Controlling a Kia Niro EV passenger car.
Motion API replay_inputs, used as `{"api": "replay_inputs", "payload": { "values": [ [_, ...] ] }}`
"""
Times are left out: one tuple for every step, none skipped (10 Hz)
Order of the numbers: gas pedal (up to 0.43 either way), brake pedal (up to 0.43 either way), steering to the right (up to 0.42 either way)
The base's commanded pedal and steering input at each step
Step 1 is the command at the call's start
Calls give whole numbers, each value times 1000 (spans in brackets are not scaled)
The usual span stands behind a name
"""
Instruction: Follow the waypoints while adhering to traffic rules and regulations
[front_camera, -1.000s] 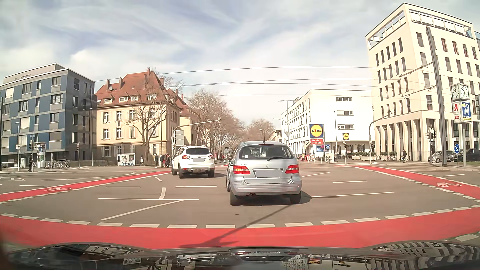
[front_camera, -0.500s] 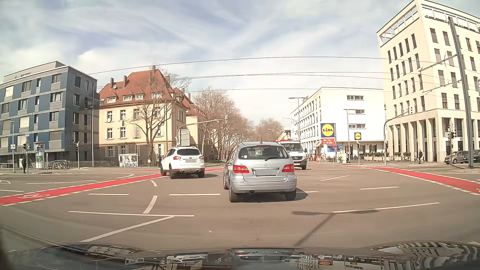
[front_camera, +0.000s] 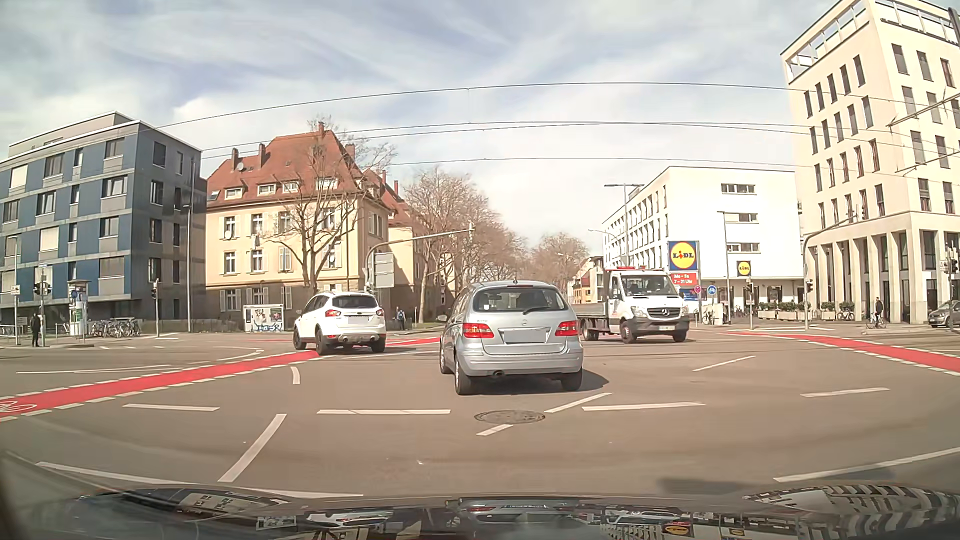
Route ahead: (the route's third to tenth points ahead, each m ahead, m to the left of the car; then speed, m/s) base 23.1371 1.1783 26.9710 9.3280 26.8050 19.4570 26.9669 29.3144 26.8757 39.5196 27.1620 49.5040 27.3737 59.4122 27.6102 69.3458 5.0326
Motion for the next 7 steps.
{"api": "replay_inputs", "payload": {
  "values": [
    [150,0,-66],
    [150,0,-68],
    [150,0,-70],
    [150,0,-71],
    [138,0,-73],
    [138,0,-75],
    [138,0,-78]
  ]
}}
